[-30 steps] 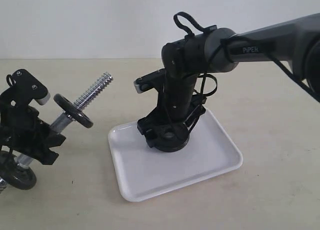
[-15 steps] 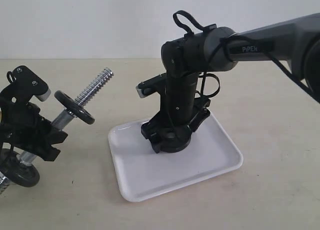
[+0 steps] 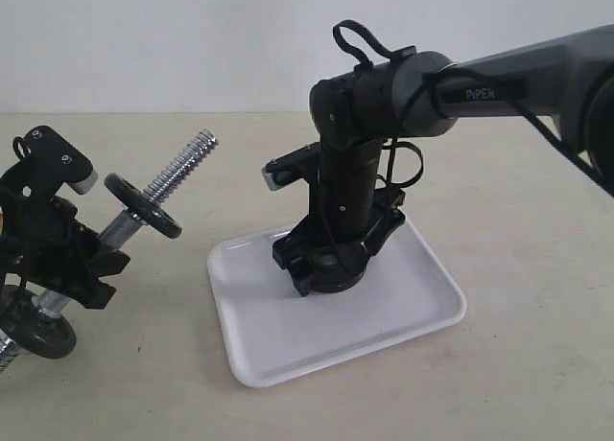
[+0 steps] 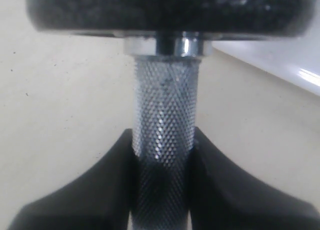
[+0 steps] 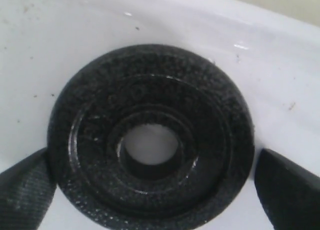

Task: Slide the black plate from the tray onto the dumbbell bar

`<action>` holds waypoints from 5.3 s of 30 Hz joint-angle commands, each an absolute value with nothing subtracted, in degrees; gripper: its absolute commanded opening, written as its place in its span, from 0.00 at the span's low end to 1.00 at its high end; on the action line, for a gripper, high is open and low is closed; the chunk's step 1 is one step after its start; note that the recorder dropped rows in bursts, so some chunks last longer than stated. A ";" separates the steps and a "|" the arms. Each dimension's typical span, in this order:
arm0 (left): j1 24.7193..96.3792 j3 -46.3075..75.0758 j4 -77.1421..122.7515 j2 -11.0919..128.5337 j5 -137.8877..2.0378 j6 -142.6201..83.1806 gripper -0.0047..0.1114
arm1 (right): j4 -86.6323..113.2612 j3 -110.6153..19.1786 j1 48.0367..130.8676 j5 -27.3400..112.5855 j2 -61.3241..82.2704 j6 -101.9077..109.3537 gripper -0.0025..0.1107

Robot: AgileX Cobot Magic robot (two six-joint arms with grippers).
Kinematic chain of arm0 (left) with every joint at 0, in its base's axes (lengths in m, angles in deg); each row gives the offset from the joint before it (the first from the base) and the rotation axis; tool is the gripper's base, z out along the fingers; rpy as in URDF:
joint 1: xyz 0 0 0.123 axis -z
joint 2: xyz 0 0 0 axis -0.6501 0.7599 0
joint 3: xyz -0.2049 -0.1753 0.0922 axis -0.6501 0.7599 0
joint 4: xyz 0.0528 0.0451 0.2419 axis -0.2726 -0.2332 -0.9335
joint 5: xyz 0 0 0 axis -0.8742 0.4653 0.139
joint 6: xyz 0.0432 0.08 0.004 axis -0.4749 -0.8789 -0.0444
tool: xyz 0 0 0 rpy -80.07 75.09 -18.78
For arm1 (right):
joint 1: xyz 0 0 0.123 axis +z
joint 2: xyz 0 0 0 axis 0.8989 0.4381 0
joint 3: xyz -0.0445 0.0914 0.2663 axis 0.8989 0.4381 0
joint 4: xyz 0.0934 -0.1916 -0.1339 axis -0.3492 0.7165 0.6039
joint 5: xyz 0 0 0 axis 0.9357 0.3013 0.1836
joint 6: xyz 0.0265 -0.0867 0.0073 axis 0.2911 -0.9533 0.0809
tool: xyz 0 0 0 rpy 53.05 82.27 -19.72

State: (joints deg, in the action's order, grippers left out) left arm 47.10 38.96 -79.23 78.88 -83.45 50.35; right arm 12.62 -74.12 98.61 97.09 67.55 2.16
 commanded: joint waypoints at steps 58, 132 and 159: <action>47.10 36.51 -77.14 75.61 -85.25 51.34 0.08 | 9.56 -77.75 98.36 100.76 71.21 -1.56 0.95; 47.10 36.03 -77.14 75.61 -96.40 45.46 0.08 | -31.94 -84.93 82.82 112.59 53.05 -22.10 0.02; 47.10 34.28 -77.14 75.61 -105.12 40.60 0.08 | -48.76 -84.93 82.82 112.59 58.81 -27.93 0.02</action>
